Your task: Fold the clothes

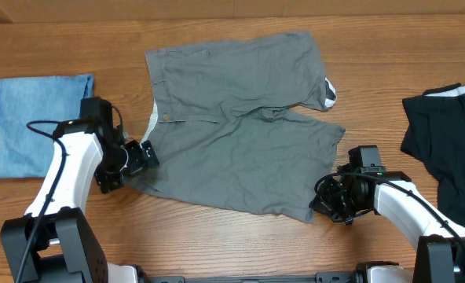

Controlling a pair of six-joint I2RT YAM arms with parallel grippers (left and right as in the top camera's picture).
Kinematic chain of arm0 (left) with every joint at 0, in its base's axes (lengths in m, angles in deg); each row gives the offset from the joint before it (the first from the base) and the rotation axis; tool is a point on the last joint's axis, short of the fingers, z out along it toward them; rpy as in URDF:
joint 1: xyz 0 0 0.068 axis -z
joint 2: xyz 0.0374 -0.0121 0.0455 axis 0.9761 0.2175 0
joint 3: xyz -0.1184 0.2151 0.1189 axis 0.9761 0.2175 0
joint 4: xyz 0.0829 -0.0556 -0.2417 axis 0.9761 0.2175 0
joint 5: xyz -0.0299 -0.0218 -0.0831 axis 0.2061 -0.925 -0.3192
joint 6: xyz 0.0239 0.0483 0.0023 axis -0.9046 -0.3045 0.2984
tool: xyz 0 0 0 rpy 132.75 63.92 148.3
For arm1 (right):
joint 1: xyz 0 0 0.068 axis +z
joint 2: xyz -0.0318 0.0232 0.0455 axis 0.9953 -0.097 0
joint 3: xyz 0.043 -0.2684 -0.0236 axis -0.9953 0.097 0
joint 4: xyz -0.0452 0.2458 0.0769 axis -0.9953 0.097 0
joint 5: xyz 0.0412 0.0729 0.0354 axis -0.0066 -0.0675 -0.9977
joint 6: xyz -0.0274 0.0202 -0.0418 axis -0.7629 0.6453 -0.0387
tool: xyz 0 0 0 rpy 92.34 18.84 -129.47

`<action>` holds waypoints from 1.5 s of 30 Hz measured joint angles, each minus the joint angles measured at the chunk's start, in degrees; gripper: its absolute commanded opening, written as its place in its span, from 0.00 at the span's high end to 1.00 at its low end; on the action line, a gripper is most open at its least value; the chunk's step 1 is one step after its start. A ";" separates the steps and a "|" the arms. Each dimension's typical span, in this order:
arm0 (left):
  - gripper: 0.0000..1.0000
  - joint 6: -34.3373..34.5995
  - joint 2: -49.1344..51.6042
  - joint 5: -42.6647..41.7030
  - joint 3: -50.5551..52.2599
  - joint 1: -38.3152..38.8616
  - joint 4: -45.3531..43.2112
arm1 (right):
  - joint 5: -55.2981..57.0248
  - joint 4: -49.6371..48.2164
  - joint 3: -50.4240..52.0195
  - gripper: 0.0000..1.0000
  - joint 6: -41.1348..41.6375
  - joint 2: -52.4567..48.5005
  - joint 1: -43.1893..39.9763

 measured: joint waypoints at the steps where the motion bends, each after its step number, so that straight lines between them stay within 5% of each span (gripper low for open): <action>1: 0.00 0.00 0.00 -0.52 0.42 -0.28 -0.39 | 0.00 0.02 0.00 0.96 0.00 0.00 -0.02; 17: 0.00 0.00 0.00 -2.58 1.09 -0.28 -3.23 | 0.00 -0.24 0.00 0.96 -0.87 0.00 0.00; 31: 0.00 4.83 0.00 11.37 2.25 -0.28 -7.69 | 0.00 -0.63 0.00 0.96 -1.07 0.00 -0.02; 38: 0.13 5.42 0.00 13.07 7.76 -0.28 -16.92 | 0.02 -0.66 0.00 0.96 -1.05 -0.02 0.00; 45: 0.15 3.41 0.00 12.28 11.91 -0.28 -23.12 | 0.00 -0.66 0.00 0.96 -1.07 -0.02 0.00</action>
